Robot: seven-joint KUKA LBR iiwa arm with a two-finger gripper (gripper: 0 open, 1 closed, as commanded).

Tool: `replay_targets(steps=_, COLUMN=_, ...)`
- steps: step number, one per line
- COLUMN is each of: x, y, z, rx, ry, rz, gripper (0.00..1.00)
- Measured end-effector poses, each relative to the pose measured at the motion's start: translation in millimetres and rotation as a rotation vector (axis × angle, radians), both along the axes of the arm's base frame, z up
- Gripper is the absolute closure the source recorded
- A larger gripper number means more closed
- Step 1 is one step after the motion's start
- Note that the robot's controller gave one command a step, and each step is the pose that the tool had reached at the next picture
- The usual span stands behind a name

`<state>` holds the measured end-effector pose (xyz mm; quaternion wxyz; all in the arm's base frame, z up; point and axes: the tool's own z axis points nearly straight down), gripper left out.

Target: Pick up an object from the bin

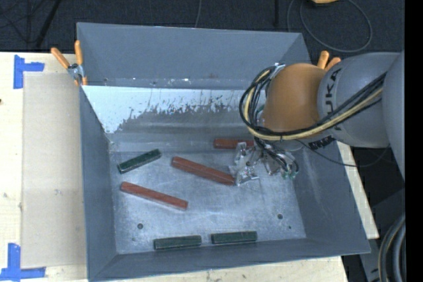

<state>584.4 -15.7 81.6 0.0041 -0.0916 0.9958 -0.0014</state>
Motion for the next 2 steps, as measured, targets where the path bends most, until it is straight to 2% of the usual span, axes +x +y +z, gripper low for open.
replay_targets(steps=1, x=-3.3, y=1.6, z=-6.2, rx=0.002, ry=0.006, rz=0.002, gripper=0.0)
replay_targets(steps=2, x=-3.3, y=1.7, z=-6.1, rx=0.002, ry=0.005, rz=0.002, gripper=0.0)
